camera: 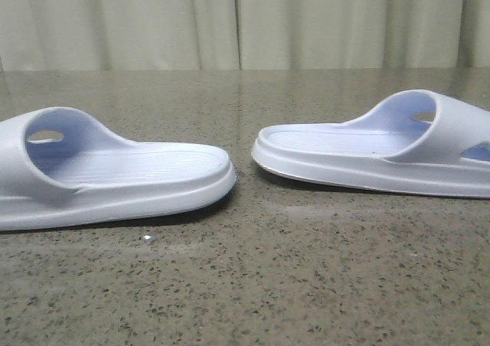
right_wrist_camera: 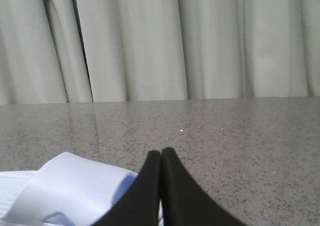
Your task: Insert blue slippers together front up
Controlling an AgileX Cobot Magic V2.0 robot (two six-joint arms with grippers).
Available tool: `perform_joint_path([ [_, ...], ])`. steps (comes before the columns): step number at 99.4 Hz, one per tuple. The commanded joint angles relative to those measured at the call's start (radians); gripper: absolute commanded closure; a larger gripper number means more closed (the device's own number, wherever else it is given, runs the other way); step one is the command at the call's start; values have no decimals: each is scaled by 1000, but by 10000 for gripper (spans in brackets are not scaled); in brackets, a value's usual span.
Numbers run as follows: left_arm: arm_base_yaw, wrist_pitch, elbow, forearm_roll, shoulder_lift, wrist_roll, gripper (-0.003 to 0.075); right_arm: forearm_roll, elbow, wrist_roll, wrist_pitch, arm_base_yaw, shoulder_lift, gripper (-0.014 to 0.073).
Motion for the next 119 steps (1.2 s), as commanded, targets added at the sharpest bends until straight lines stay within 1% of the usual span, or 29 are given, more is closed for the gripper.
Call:
perform_joint_path([
  [1,4,-114,7,-171,-30,-9,705,-7,3,-4,-39,-4,-21,700],
  [3,4,-116,5,-200,-30,-9,705,-7,-3,-4,-27,-4,-21,700],
  [15,4,-99,-15,-489,-29,-9,705,11,-79,2,132,-4,-16,700],
  [20,4,-72,-33,-561,-29,-9,705,44,-118,19,193,-4,-1,697],
  [25,4,-22,-57,-597,-24,-9,705,81,-157,31,229,-4,18,681],
  [35,4,74,-116,-604,10,-9,705,109,-236,60,272,-4,75,671],
  [46,4,142,-189,-604,73,-9,705,134,-337,73,308,-4,168,671],
  [70,4,385,-396,-580,331,0,705,140,-544,73,449,-4,424,671],
  [83,4,418,-449,-582,436,0,704,163,-575,73,467,-4,520,671],
  [93,4,419,-451,-590,482,0,703,204,-575,73,486,-4,565,669],
  [98,4,426,-451,-590,493,2,693,216,-575,73,495,-4,577,652],
  [103,4,426,-451,-590,496,10,647,220,-575,73,497,-4,581,612],
  [107,4,424,-451,-600,496,28,601,223,-575,73,497,-4,585,558],
  [110,4,424,-451,-605,496,30,542,224,-575,73,495,-4,584,512],
  [112,4,424,-451,-607,496,30,516,226,-575,73,492,-4,584,474],
  [115,4,424,-451,-609,496,30,444,228,-575,73,487,-4,584,403],
  [117,4,424,-451,-614,496,30,400,231,-575,73,483,-4,584,373],
  [119,4,422,-451,-617,496,30,370,231,-575,73,479,-4,584,329],
])
